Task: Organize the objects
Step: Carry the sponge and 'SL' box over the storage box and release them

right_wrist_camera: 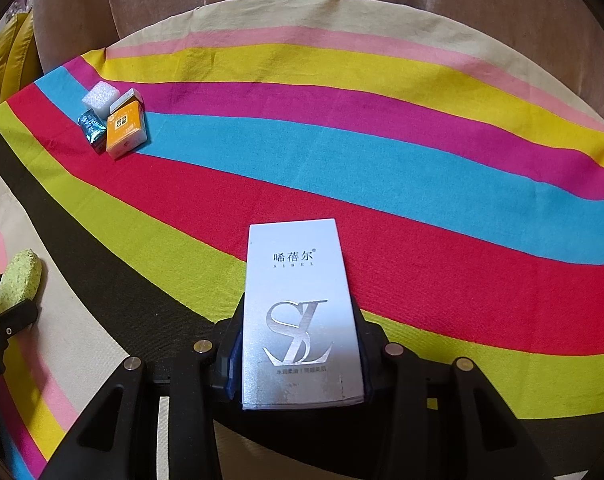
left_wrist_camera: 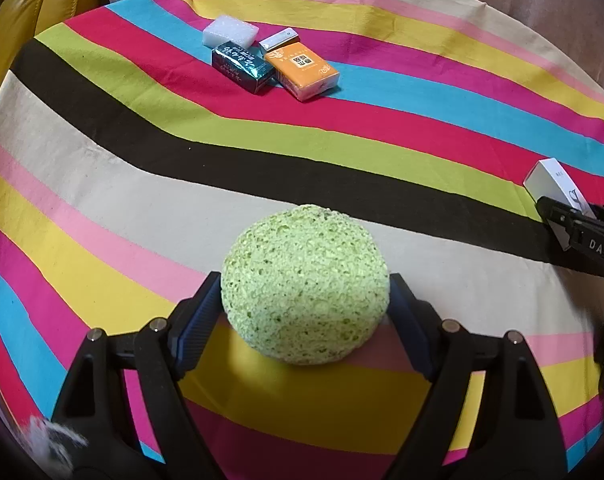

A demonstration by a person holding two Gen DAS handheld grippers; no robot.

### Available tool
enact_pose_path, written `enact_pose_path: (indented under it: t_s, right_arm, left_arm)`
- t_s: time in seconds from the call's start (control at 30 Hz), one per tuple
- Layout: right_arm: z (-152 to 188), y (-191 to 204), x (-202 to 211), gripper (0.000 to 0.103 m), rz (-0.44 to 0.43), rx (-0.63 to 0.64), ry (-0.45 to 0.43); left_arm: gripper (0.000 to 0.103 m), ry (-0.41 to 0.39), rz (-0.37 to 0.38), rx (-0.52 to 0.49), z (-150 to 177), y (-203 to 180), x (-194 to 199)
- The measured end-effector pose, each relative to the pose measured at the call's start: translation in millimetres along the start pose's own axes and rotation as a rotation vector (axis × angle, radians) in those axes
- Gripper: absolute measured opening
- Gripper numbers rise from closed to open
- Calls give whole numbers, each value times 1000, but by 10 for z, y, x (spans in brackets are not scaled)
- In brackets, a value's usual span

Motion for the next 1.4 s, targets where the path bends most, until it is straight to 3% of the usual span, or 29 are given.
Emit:
enact_pose_path:
  t_s: [0.27,0.8,1.03,1.4]
  right_arm:
    - [339,475,462,43,-52,-4,-2]
    - [536,1460,1132,43,-78,186,-46]
    - [523,2052,1383,43,-137,295,-73]
    - [595,3403,1804,43,-354,496,-121]
  left_arm:
    - [83,-4,4,46,384,87,380]
    - [83,-95,-40,72,806,517,1205]
    - [83,-132,-82,143,930,1047,1567]
    - [83,-147,-210,247,1229,1953,1985]
Point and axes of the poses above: each gripper's, at about its wrist camera, not at the fingertips, and x roughly against the way its jaws point, y to its left, z to its underside, the point moved 10 cm from there along -x, roughly the way its jaws point, and after that the axes turned 5 degrees about x, right-handed, at the moved point
